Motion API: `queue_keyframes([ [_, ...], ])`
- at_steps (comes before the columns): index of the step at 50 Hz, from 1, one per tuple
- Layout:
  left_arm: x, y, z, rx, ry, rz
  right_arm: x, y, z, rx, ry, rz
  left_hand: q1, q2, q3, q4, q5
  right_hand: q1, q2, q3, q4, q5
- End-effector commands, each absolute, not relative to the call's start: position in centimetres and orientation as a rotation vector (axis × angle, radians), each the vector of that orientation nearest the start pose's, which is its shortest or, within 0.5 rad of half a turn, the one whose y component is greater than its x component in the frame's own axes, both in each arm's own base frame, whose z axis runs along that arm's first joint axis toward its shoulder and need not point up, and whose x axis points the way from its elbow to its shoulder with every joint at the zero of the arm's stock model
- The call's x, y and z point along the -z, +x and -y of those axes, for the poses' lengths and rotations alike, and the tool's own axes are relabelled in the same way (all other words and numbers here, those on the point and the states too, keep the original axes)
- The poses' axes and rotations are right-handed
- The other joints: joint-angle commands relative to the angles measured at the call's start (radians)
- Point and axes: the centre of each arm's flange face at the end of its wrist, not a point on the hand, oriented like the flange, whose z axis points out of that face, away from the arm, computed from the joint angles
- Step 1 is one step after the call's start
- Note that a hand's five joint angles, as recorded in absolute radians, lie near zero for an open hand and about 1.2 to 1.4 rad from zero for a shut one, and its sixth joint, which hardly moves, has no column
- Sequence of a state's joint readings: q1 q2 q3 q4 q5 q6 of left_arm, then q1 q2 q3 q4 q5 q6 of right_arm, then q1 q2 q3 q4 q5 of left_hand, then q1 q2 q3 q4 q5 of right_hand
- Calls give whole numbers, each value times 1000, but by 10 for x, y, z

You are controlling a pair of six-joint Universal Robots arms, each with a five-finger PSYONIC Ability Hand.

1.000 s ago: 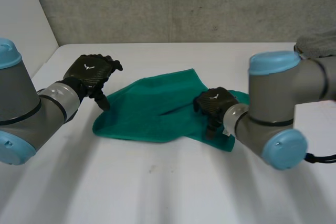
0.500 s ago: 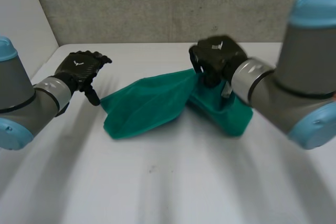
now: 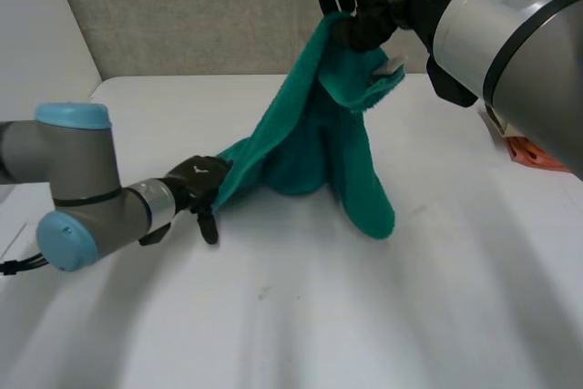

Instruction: Fold the laundry.

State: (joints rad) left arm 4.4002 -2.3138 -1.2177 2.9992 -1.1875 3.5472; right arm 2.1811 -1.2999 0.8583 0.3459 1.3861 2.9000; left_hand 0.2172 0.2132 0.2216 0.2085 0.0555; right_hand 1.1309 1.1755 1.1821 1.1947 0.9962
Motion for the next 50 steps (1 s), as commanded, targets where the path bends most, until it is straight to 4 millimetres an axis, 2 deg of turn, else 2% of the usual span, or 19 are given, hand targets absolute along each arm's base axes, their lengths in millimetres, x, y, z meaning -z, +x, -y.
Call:
queue_keyframes([
  [1,-136,-289,325,1750,1215,-2671,-407,324,207,2021,-922,-1630,971,975,967,980,958,265,221,214,202,226],
  [2,-139,-286,329,1762,1159,-2674,-407,323,209,2024,-919,-1636,1177,1181,1173,1186,1164,265,221,214,202,226],
  [6,-175,-267,344,1856,884,-2657,-400,311,226,2036,-895,-1706,1179,1183,1175,1188,1166,265,221,214,202,226],
  [8,-209,-257,347,1968,818,-2585,-392,298,243,2041,-871,-1778,1179,1183,1175,1188,1166,265,221,214,202,226],
  [11,-257,-248,331,2126,838,-2467,-377,281,266,2032,-857,-1868,1179,1183,1175,1188,1166,265,221,214,202,226],
  [14,-288,-241,314,2237,854,-2380,-362,272,281,1998,-878,-1935,1179,1183,1175,1188,1166,265,221,214,202,226],
  [17,-325,-237,290,2395,878,-2245,-330,262,300,1889,-955,-2058,1179,1183,1175,1188,1166,265,221,214,202,226],
  [23,-302,-254,291,2352,941,-2292,-284,265,306,1675,-1093,-2184,1179,1183,1175,1188,1166,265,221,214,202,226],
  [24,-285,-258,297,2287,945,-2335,-274,267,309,1636,-1115,-2208,1179,1183,1175,1188,1166,265,221,214,202,226],
  [28,-252,-266,329,2171,951,-2316,-244,271,325,1590,-1117,-2252,1179,1183,1175,1188,1166,265,221,214,202,226],
  [32,-232,-277,368,2129,966,-2202,-227,280,355,1705,-1088,-2219,1179,1183,1175,1188,1166,265,221,214,202,226],
  [34,-233,-281,383,2149,961,-2140,-229,286,371,1826,-1069,-2140,1179,1183,1175,1188,1166,265,221,214,202,226],
  [37,-267,-287,400,2280,891,-1981,-257,297,405,2165,-976,-1871,1179,1183,1175,1188,1166,265,221,214,202,226],
  [39,-309,-290,401,2430,805,-1834,-281,298,418,2324,-894,-1712,1179,1183,1175,1188,1166,265,221,214,202,226],
  [40,-324,-290,400,2484,766,-1780,-305,299,425,2438,-804,-1557,1179,1183,1175,1188,1166,265,221,214,202,226],
  [42,-351,-287,396,2581,663,-1688,-329,298,428,2521,-705,-1410,1179,1183,1175,1188,1166,265,221,214,202,226],
  [44,-397,-283,381,2758,474,-1512,-366,292,425,2590,-550,-1223,1179,1183,1175,1188,1166,265,221,214,202,226],
  [47,-418,-285,364,2877,455,-1407,-383,288,416,2579,-524,-1207,1179,1183,1175,1188,1166,265,221,214,202,226],
  [50,-405,-290,356,2873,587,-1453,-382,287,404,2503,-581,-1300,1179,1183,1175,1188,1166,265,221,214,202,226],
])
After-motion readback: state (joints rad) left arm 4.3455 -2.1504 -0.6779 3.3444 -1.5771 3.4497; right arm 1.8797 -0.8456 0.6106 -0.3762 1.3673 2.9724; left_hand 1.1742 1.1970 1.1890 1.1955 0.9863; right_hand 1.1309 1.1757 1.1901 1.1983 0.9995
